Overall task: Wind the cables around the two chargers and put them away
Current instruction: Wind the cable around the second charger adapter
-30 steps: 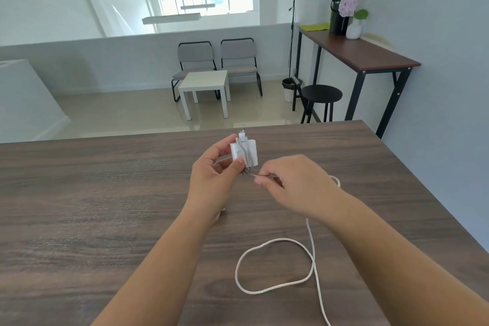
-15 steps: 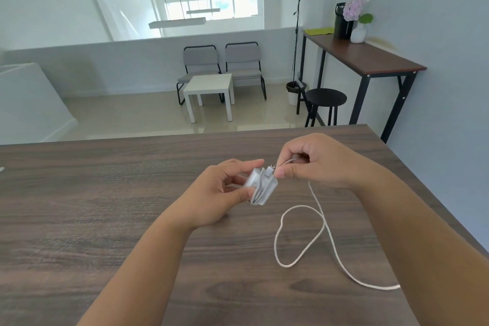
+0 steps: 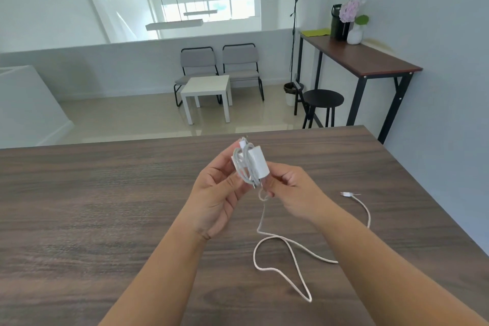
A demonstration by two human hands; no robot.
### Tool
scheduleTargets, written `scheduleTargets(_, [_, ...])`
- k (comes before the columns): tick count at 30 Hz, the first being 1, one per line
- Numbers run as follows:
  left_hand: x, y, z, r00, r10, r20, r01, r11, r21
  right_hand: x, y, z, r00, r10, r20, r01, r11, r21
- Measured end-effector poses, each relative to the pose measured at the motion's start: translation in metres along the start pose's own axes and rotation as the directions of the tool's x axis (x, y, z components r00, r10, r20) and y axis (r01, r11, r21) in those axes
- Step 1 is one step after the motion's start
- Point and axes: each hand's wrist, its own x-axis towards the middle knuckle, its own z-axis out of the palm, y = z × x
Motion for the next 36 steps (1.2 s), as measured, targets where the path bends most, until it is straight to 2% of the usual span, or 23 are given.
scheduleTargets(2, [0.003,-0.003,0.000,0.996,0.040,-0.078,-0.037,0.999,0.031,-0.001,0.002,0.005,0.999,0.046,0.010,-0.043,0.975,-0.219])
scheduleTargets(4, [0.006,-0.004,-0.002,0.983,0.081,-0.164,-0.059,0.989,0.136,-0.003,0.003,0.008,0.995,0.096,-0.025,-0.098,0.912,-0.398])
scheduleTargets(7, [0.010,-0.001,-0.005,0.957,0.137,-0.254,-0.059,0.953,0.296,-0.010,-0.001,0.009,0.991,0.119,-0.066,-0.136,0.860,-0.493])
scheduleTargets(10, [0.012,0.003,-0.007,0.938,0.135,-0.320,-0.068,0.975,0.213,-0.016,-0.004,0.008,0.993,0.077,-0.090,-0.115,0.819,-0.562])
scheduleTargets(13, [0.014,0.010,-0.011,0.938,0.095,-0.333,-0.093,0.995,0.022,-0.023,-0.001,0.009,0.962,-0.017,-0.271,-0.108,0.892,-0.440])
scheduleTargets(16, [0.016,0.013,-0.009,0.926,0.101,-0.363,-0.126,0.991,-0.046,-0.029,0.007,0.007,0.885,-0.008,-0.465,-0.092,0.977,-0.192])
scheduleTargets(18, [0.016,0.013,-0.007,0.910,0.110,-0.399,-0.147,0.987,-0.064,-0.033,0.010,0.006,0.860,0.018,-0.510,-0.013,1.000,0.013])
scheduleTargets(21, [0.019,0.013,-0.008,0.879,0.119,-0.462,-0.164,0.985,-0.058,-0.035,0.012,0.004,0.924,0.030,-0.381,0.079,0.960,0.267])
scheduleTargets(24, [0.021,0.018,-0.008,0.872,0.145,-0.467,-0.182,0.983,-0.035,-0.034,0.013,-0.004,0.974,0.153,-0.165,-0.042,0.843,0.536])
scheduleTargets(27, [0.026,0.025,-0.001,0.892,0.170,-0.420,-0.198,0.980,-0.024,-0.034,0.009,-0.008,0.977,0.190,0.093,-0.195,0.641,0.742])
scheduleTargets(29, [0.029,0.030,0.003,0.900,0.190,-0.392,-0.215,0.976,-0.022,-0.034,0.004,-0.004,0.963,0.217,0.159,-0.259,0.587,0.767])
scheduleTargets(31, [0.032,0.034,0.003,0.899,0.203,-0.389,-0.231,0.973,-0.027,-0.033,0.002,0.000,0.951,0.287,0.115,-0.272,0.601,0.752])
scheduleTargets(33, [0.032,0.037,0.000,0.897,0.205,-0.391,-0.230,0.973,-0.017,-0.034,0.003,0.000,0.946,0.322,0.037,-0.270,0.722,0.637])
scheduleTargets(36, [0.030,0.036,-0.005,0.892,0.211,-0.399,-0.232,0.973,-0.003,-0.033,0.006,-0.002,0.942,0.317,-0.115,-0.255,0.894,0.369])
